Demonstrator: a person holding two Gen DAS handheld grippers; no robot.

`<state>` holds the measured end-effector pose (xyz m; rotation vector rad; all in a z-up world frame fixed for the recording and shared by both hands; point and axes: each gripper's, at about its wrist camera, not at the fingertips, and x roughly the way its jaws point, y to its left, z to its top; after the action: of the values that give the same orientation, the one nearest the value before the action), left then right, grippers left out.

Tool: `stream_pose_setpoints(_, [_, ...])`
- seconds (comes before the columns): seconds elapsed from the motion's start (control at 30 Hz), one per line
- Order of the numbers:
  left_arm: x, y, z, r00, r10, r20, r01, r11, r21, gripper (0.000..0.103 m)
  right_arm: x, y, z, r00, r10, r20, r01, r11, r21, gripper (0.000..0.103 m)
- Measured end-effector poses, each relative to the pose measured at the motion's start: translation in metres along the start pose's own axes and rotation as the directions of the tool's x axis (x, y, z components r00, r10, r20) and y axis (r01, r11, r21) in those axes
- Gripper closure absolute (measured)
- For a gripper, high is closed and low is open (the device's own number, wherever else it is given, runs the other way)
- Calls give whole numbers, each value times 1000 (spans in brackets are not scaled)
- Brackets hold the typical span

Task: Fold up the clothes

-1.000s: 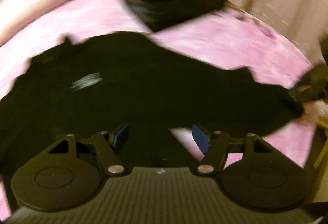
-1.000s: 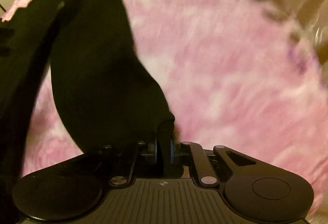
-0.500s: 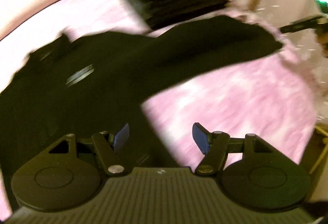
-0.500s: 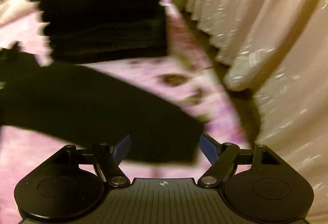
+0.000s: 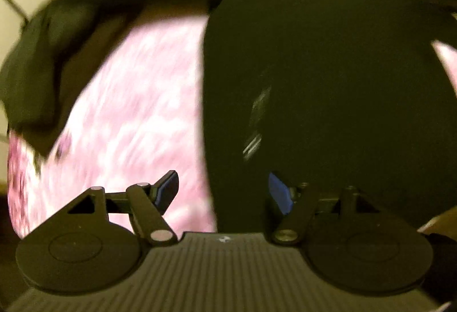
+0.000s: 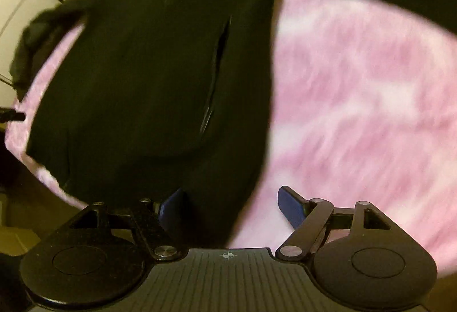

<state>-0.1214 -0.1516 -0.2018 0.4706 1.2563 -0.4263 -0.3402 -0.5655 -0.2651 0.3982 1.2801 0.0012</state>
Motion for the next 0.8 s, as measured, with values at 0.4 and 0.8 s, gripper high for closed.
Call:
stream_pose_setpoints(0.4, [55, 37, -27, 951, -304, -56, 302, 953, -37, 77, -7, 16, 7, 995, -76, -62, 82, 992, 98, 100])
stream_pose_setpoints(0.8, [-10, 10, -51, 935, -341, -102, 340, 940, -21, 101, -34, -6, -15, 976, -188, -107, 193, 980, 42, 101])
